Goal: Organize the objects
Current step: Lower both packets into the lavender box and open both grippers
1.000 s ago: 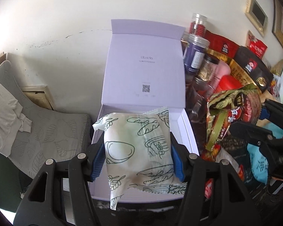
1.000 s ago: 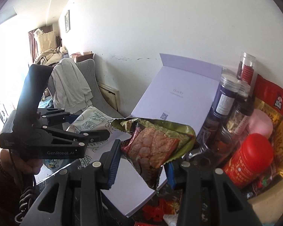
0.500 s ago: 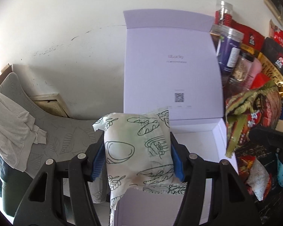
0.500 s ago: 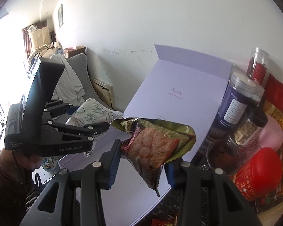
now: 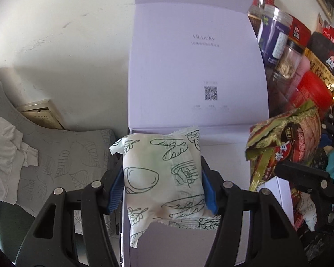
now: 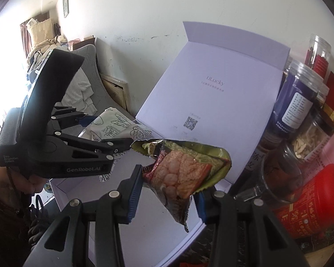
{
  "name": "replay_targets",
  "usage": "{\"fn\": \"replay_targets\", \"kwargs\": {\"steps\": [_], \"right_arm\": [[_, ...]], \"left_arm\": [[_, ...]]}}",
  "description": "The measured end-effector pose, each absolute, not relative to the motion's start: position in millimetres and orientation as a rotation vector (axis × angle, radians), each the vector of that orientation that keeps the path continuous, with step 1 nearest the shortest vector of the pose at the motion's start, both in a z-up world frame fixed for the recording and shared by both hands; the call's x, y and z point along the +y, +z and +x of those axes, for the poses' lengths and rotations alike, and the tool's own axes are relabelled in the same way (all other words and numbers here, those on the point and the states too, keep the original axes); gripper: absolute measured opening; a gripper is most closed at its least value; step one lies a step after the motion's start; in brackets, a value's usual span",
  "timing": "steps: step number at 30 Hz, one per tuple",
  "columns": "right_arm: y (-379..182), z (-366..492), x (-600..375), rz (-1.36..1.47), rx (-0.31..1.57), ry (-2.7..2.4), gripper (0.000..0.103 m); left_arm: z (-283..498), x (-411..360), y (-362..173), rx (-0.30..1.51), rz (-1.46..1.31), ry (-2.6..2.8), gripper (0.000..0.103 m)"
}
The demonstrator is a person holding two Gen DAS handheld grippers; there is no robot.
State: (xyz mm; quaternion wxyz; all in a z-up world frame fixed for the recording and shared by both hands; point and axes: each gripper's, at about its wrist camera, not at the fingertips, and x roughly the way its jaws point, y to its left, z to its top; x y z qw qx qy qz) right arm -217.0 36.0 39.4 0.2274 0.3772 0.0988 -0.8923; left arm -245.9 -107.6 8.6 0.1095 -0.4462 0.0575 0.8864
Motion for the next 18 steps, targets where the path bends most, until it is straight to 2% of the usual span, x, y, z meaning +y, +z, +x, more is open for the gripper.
{"fn": "replay_targets", "kwargs": {"steps": [18], "right_arm": [[-6.2, -234.2, 20.4, 1.146, 0.373, -2.388, 0.043]], "left_arm": [[-257.2, -92.7, -23.1, 0.231, -1.381, 2.562, 0.058]]}}
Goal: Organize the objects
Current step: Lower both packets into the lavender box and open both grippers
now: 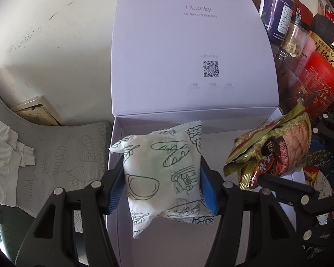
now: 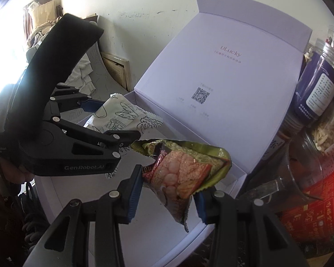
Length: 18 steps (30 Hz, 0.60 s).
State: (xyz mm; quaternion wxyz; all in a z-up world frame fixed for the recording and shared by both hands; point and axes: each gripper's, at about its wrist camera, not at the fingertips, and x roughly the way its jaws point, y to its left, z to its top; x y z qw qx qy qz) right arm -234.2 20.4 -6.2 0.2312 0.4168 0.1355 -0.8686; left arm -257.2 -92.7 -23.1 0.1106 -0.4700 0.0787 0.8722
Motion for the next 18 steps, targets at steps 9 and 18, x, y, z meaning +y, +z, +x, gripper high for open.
{"fn": "replay_targets", "kwargs": {"steps": [9, 18], "right_arm": [[-19.5, -242.2, 19.0, 1.170, 0.352, -2.374, 0.043], [-23.9, -244.5, 18.6, 1.177, 0.366, -2.408, 0.046]], "left_arm": [[-271.1, -95.6, -32.8, 0.197, -1.439, 2.555, 0.060], [-263.7, -94.9, -25.7, 0.234, -1.384, 2.608, 0.068]]}}
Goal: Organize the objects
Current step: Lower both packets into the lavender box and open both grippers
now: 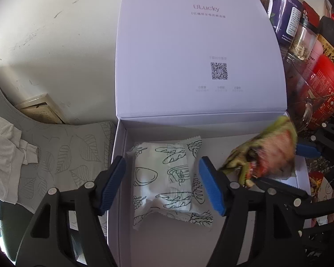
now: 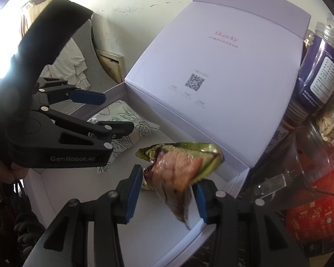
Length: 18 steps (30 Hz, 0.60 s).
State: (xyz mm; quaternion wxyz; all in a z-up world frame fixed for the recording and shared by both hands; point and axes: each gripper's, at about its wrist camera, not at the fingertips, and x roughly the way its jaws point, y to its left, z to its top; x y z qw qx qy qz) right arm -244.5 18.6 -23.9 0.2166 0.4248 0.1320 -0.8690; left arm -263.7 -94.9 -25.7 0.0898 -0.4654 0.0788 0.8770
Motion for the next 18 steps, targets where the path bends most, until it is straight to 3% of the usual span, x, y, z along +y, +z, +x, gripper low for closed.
{"fn": "replay_targets", "kwargs": {"steps": [18], "right_arm": [[25.4, -223.8, 25.2, 1.035, 0.386, -2.526, 0.053]], "left_arm": [[-238.2, -111.1, 31.2, 0.185, -1.199, 2.714, 0.072]]}}
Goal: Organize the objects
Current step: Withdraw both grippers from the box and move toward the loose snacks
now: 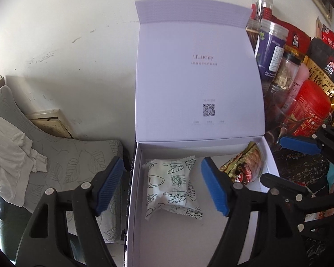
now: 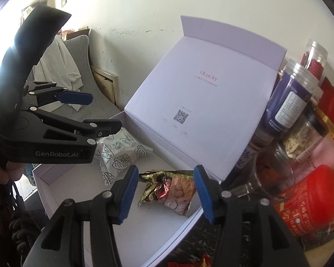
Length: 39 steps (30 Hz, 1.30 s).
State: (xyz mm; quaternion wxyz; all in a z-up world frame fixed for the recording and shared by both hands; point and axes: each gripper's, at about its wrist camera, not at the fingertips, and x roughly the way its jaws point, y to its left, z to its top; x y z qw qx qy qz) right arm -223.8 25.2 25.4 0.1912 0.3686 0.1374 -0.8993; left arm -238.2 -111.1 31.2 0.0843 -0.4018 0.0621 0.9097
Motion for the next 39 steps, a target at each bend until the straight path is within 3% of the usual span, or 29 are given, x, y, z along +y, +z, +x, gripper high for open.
{"fn": "replay_targets", "kwargs": {"steps": [18, 32, 39], "right_arm": [[87.2, -166.0, 66.0, 0.978, 0.345, -2.665, 0.054], [102.3, -123.1, 100.1, 0.977, 0.332, -2.777, 0.067], [102.5, -98.5, 124.0, 1.032, 0.302, -2.841, 0.068]], "left_arm": [[-187.3, -81.2, 78.6, 0.210, -1.022, 2.688, 0.081], [-160.4, -39.4, 88.2, 0.295, -0.958, 2.611, 0.094], [-147.3, -13.4, 85.6, 0.335, -0.943, 2.546, 0.094]]}}
